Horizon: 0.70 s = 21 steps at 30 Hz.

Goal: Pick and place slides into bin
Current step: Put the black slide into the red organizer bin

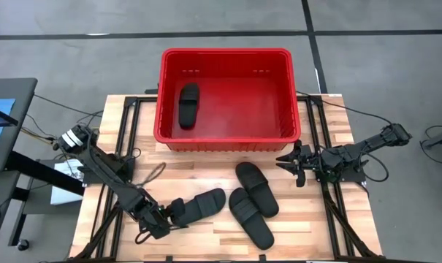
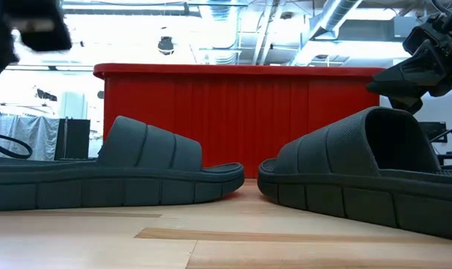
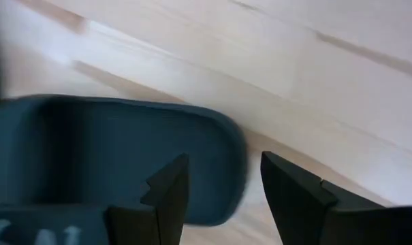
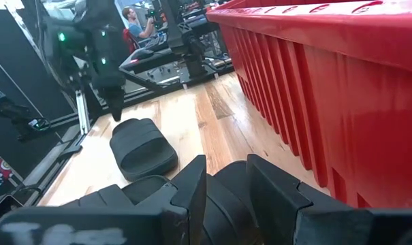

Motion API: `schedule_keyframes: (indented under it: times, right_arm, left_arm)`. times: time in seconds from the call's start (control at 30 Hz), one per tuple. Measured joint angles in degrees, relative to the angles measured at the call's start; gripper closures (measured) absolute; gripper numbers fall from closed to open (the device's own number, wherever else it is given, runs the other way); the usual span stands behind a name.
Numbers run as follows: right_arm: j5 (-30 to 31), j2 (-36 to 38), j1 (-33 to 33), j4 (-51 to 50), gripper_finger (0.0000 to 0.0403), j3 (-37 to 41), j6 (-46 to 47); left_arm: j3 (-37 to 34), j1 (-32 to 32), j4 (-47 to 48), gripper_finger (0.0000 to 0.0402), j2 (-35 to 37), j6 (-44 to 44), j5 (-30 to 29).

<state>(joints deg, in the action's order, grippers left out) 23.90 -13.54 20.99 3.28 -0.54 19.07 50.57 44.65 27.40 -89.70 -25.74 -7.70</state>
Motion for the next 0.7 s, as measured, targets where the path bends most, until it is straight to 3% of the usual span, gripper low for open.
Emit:
schedule_keyframes:
  times: [0.27,0.7]
  right_arm:
    - [0.0,0.0,0.0,0.0,0.0305,0.0,0.0]
    - [0.0,0.0,0.0,0.0,0.0305,0.0,0.0]
  left_arm:
    - [0.2,1.1,-0.3,0.0228,-6.6,0.0,-3.4]
    - [0.1,1.0,-2.2,0.0228,-7.7,-1.1,-5.7]
